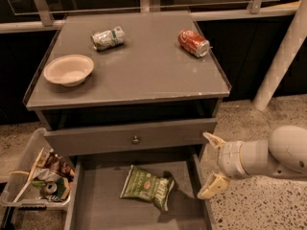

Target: Pick green jalapeno chip bag from middle drawer and place on counter

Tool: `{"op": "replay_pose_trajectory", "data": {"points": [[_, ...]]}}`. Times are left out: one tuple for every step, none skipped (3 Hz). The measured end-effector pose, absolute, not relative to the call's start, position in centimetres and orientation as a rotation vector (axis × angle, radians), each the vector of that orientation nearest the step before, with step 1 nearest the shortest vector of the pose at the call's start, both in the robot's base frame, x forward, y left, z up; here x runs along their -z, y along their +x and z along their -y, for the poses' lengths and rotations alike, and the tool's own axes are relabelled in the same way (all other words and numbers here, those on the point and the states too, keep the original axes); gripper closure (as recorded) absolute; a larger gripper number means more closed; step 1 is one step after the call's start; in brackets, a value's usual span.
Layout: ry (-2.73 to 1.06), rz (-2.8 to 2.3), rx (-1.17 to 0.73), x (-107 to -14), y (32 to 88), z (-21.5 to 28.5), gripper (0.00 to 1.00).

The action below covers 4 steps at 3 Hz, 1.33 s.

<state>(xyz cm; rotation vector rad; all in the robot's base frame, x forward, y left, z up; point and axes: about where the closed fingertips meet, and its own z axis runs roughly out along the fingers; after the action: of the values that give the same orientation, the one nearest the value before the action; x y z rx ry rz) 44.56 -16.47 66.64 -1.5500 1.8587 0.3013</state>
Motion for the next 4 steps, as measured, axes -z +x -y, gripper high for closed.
{"op": "replay_pose_trajectory", "data": {"points": [[-1.537,-1.857,-0.335,-63.8,44.6,15.7,0.00],[-1.518,-1.837,-0.387,-59.8,44.7,14.9,0.00],[-1.518,-1.837,-0.387,-59.8,44.7,14.9,0.00],[-1.508,-1.836,-0.415,-58.5,44.8,14.1,0.00]]}}
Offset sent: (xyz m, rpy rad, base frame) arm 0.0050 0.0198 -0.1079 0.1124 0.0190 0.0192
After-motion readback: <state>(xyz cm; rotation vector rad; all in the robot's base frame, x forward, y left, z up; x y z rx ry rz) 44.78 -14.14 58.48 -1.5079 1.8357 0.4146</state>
